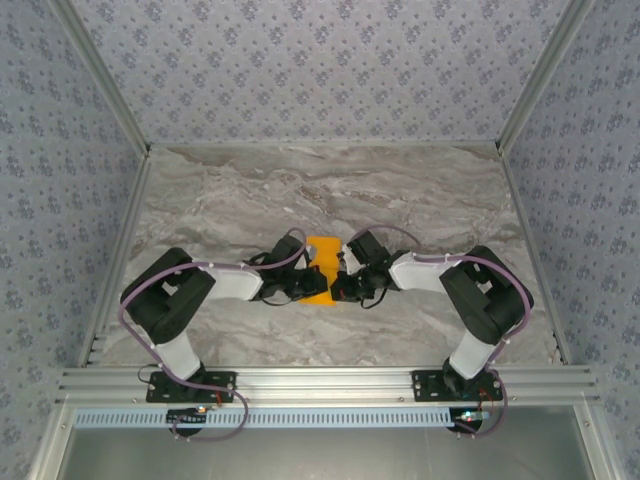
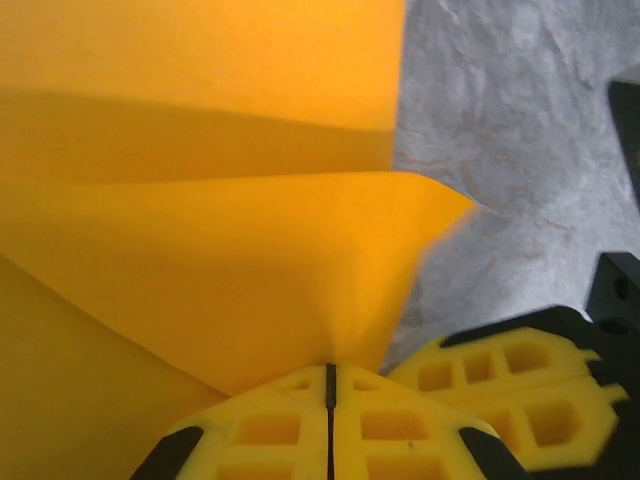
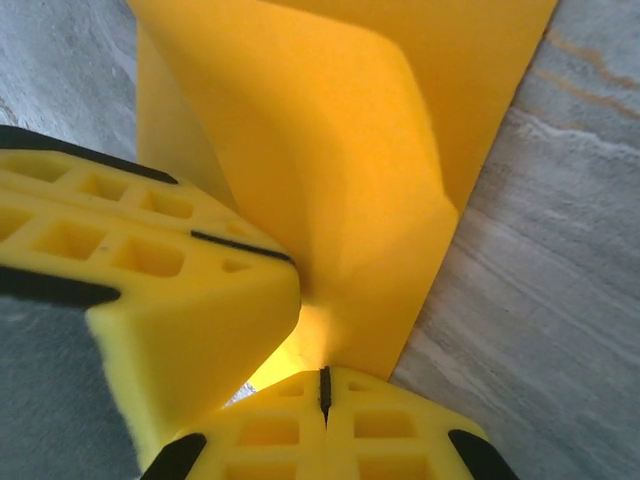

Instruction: Fold a paper plane with a square sheet of paper (pick it up from the middle)

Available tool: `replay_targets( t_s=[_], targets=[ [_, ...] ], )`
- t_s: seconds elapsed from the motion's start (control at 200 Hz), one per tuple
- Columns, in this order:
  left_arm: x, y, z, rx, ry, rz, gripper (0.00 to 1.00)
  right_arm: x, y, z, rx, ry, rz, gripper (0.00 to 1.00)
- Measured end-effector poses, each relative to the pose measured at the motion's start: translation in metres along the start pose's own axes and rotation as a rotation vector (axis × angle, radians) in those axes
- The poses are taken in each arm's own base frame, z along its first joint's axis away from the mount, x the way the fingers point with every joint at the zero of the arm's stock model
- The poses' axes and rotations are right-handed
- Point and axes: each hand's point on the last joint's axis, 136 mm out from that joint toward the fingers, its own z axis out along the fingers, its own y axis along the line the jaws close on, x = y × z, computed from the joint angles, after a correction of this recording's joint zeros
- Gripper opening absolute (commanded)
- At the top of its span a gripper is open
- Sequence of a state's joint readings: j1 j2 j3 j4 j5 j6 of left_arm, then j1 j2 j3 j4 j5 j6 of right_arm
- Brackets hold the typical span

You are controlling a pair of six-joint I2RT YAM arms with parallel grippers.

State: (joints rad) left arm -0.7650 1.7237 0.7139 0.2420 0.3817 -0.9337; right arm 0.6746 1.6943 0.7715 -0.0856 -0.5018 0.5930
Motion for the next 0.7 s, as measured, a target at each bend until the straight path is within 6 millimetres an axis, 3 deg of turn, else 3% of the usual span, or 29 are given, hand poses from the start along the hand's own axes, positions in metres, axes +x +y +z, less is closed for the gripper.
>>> replay_targets(
  t_s=[0.18, 0.525, 0.7],
  targets=[
    [-0.005, 0.01, -0.004, -0.029, -0.042, -0.019, 0.07, -0.001, -0.001, 0.0, 0.012, -0.002, -0.027, 0.0],
    [-0.035, 0.048, -0.037, -0.096, -0.167, -0.085, 0.07, -0.003, -0.001, 0.001, 0.015, -0.003, -0.055, 0.0],
    [-0.039, 0.035, -0.045, -0.067, -0.189, -0.047, 0.08, -0.003, -0.001, 0.001, 0.016, -0.001, -0.056, 0.0]
  ],
)
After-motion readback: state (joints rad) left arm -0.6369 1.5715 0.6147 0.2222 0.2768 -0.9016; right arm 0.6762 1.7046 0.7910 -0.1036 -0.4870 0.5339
